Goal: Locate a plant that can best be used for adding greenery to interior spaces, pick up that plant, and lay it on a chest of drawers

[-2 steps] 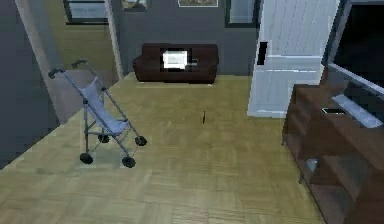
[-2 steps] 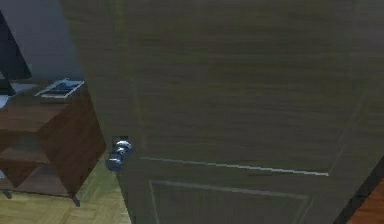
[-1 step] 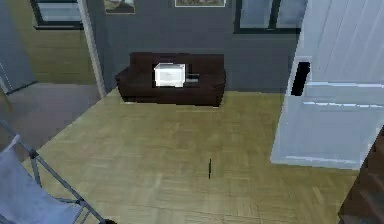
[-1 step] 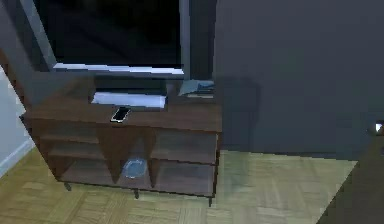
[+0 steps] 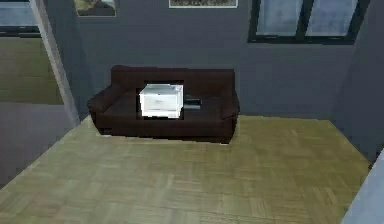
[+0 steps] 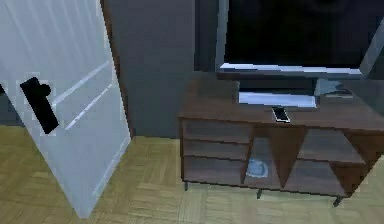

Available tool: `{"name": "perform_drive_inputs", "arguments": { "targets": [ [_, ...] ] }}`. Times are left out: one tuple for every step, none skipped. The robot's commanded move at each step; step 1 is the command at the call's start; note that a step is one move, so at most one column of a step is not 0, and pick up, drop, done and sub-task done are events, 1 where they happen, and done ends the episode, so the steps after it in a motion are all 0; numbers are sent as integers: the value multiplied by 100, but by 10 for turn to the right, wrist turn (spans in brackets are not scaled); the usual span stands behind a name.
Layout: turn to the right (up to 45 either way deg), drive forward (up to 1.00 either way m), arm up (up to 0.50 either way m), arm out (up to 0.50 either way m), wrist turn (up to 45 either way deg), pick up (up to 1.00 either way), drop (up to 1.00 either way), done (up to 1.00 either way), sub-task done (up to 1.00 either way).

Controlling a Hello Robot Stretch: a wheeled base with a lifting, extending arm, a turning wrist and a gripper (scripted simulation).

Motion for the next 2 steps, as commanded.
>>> {"name": "perform_drive_inputs", "arguments": {
  "targets": [
    [-450, 0, 0, 0, 0, 0, 0, 0, 0],
    [-30, 0, 0, 0, 0, 0, 0, 0, 0]
  ]
}}
